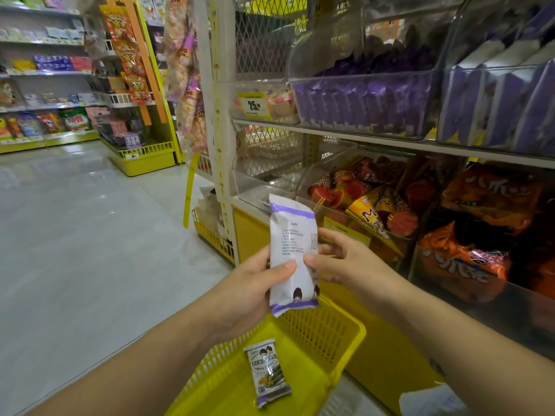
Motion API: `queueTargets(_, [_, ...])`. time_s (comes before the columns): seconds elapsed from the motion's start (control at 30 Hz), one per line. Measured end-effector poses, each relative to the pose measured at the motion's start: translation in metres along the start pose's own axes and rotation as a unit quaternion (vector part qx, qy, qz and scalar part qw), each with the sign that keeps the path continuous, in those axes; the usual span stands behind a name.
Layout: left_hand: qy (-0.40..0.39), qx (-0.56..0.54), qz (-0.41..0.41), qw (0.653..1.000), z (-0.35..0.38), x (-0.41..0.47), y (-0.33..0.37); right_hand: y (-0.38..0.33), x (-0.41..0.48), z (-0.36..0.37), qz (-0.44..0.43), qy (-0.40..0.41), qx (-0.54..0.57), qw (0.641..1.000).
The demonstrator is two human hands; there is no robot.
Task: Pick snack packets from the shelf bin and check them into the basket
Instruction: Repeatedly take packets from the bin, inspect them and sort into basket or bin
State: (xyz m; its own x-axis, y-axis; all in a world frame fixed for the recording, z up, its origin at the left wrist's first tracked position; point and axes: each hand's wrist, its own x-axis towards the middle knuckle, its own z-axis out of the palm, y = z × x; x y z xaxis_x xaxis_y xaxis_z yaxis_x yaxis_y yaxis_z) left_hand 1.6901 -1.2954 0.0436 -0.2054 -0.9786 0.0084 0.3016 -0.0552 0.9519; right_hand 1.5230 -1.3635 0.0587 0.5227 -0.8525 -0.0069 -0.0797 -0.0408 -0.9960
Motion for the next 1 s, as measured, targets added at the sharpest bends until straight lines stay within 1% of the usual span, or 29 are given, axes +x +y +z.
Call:
queueTargets(0.1, [0.011, 0.03, 0.006, 0.999, -0.004, 0.0, -0.002, 0.0, -0.002, 0.0, -0.011, -0.008, 0.009, 1.0])
queueTargets(0.17, [0.046, 0.064, 0.027, 0.997, -0.005, 0.002, -0.003, -0.001, -0.003, 0.001, -0.028, 0.009, 0.005, 1.0])
queueTargets(0.23, [0.091, 0.09, 0.051, 0.991, -0.005, 0.005, -0.002, -0.002, -0.004, 0.003, -0.078, 0.028, -0.046, 0.995])
queueTargets(0.3, [0.11, 0.105, 0.069, 0.986, -0.005, 0.007, -0.002, -0.004, -0.006, 0.005, -0.14, 0.044, -0.099, 0.984])
queueTargets(0.37, [0.108, 0.096, 0.074, 0.987, -0.005, 0.008, -0.003, -0.006, -0.009, 0.006, -0.189, 0.036, -0.132, 0.972])
queueTargets(0.43, [0.095, 0.08, 0.068, 0.99, -0.006, 0.008, -0.002, -0.009, -0.011, 0.007, -0.208, 0.015, -0.152, 0.966])
queueTargets(0.53, [0.087, 0.033, 0.053, 0.994, -0.011, 0.007, -0.001, -0.012, -0.013, 0.003, -0.196, -0.014, -0.129, 0.972])
queueTargets(0.67, [0.103, -0.058, 0.035, 0.992, -0.018, 0.007, 0.006, -0.017, -0.016, 0.001, -0.142, -0.077, -0.023, 0.987])
queueTargets(0.77, [0.119, -0.085, 0.027, 0.989, -0.021, 0.007, 0.01, -0.018, -0.015, -0.002, -0.123, -0.115, 0.003, 0.986])
queueTargets(0.87, [0.134, -0.085, 0.023, 0.987, -0.022, 0.008, 0.012, -0.019, -0.016, -0.008, -0.11, -0.14, 0.0, 0.984])
queueTargets(1.0, [0.143, -0.074, 0.026, 0.987, -0.021, 0.007, 0.016, -0.018, -0.015, -0.012, -0.106, -0.125, -0.073, 0.984])
